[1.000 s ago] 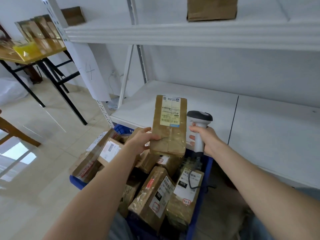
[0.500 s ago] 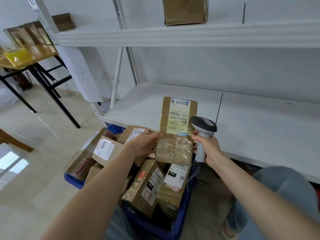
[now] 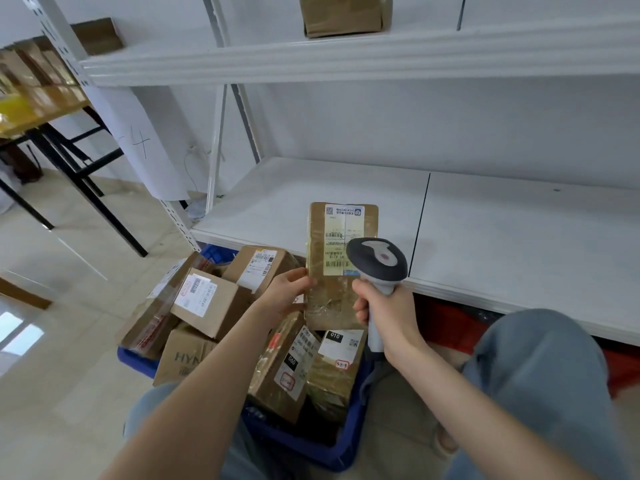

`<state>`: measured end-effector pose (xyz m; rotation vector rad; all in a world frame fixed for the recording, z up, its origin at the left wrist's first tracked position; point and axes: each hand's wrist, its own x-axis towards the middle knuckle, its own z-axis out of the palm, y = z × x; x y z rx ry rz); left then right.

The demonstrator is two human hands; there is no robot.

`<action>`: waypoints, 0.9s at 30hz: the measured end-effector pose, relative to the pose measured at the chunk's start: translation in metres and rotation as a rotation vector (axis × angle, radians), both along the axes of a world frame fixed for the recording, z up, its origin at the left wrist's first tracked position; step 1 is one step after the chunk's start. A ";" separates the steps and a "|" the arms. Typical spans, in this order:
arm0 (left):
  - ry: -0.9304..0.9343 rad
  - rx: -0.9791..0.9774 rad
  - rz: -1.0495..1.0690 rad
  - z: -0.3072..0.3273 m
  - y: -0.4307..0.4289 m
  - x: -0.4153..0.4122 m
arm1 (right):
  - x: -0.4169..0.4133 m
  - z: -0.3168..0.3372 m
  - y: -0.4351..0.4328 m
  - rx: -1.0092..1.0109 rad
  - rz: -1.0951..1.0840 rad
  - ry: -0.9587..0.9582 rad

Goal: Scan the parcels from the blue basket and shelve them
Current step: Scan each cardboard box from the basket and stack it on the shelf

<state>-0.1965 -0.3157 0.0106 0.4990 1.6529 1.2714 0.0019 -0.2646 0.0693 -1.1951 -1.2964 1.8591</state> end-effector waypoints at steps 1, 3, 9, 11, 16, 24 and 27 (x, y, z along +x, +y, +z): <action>0.003 0.010 0.005 -0.001 0.000 0.002 | 0.000 0.000 -0.005 -0.004 -0.002 0.000; 0.015 0.021 0.014 -0.003 0.001 0.005 | 0.001 0.000 -0.014 -0.006 0.002 -0.001; 0.051 0.006 0.039 -0.008 0.003 0.011 | 0.004 0.001 -0.027 -0.001 0.008 -0.006; 0.053 0.009 0.046 -0.009 0.004 0.013 | 0.005 0.003 -0.028 0.006 0.009 -0.010; 0.056 0.013 0.047 -0.007 0.004 0.016 | 0.006 0.005 -0.029 0.029 0.019 -0.017; 0.053 0.014 0.058 -0.004 0.004 0.017 | 0.006 0.008 -0.030 0.038 0.024 -0.028; 0.052 0.014 0.067 -0.005 0.004 0.016 | 0.006 0.009 -0.030 0.045 0.028 -0.037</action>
